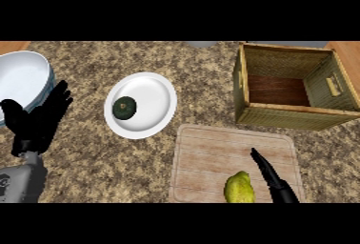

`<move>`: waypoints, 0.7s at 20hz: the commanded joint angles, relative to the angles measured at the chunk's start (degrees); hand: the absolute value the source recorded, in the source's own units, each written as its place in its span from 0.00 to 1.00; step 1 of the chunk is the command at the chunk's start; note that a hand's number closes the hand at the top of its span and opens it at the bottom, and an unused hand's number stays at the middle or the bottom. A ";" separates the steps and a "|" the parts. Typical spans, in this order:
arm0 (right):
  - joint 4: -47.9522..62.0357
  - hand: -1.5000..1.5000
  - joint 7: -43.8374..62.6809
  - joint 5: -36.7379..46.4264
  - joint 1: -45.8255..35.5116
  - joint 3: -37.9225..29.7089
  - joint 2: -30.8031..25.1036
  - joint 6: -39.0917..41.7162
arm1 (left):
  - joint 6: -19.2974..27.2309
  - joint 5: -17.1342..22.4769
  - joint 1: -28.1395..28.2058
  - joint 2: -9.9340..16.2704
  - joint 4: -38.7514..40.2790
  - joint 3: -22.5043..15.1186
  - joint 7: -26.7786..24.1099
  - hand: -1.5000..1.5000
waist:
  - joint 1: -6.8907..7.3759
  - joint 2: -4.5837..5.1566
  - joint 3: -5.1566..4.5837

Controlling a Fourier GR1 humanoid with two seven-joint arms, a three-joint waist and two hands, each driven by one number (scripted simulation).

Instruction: Pick the pear from the cutting board and place it in the basket

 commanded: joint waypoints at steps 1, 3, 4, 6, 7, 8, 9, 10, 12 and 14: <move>-1.92 1.00 0.46 6.28 -0.42 3.28 -2.04 -1.77 | -1.43 0.68 2.06 0.46 1.07 1.21 -3.08 0.50 | 0.14 0.13 0.17; 2.24 1.00 -0.60 7.35 -2.30 5.39 0.59 -5.71 | -1.21 0.75 -1.32 1.23 0.88 1.51 0.73 0.50 | 0.05 0.15 0.20; 0.22 1.00 2.43 6.87 -2.46 5.33 0.60 -5.61 | -0.53 0.71 2.62 -0.09 -3.41 1.11 0.96 0.50 | 0.18 0.11 0.20; -2.40 1.00 3.03 5.60 -0.77 4.76 0.01 -4.65 | -0.57 -0.82 4.77 -1.44 -5.19 -0.48 -0.13 0.50 | 0.13 0.11 0.20; -1.87 1.00 3.45 6.84 0.77 10.16 0.61 -9.52 | 0.70 -1.19 2.92 -1.82 -5.03 -0.87 1.66 0.50 | 0.09 0.11 0.20; 1.66 1.00 0.83 5.95 -2.33 5.52 0.09 -6.24 | -0.13 -0.98 -0.40 -0.68 -0.79 0.58 0.44 0.50 | 0.02 0.15 0.20; -0.77 1.00 4.15 6.55 -1.52 11.97 0.62 -10.59 | 1.16 -2.21 -2.22 -2.61 5.17 -0.42 -3.25 0.50 | -0.18 0.20 0.19; 5.55 1.00 -2.59 6.84 -3.95 6.60 0.16 -7.91 | -0.37 -0.47 -1.52 -0.60 1.10 0.96 0.41 0.50 | 0.05 0.16 0.21; -4.64 1.00 5.73 15.47 1.20 14.20 -0.44 -11.04 | -0.18 -1.13 -1.21 -0.17 1.17 0.65 0.35 0.50 | -0.18 0.09 0.13; -6.38 1.00 10.72 26.98 1.24 21.27 -2.00 -13.64 | -0.01 -1.16 -1.11 -0.54 0.80 0.31 0.43 0.50 | 0.02 -0.14 -0.19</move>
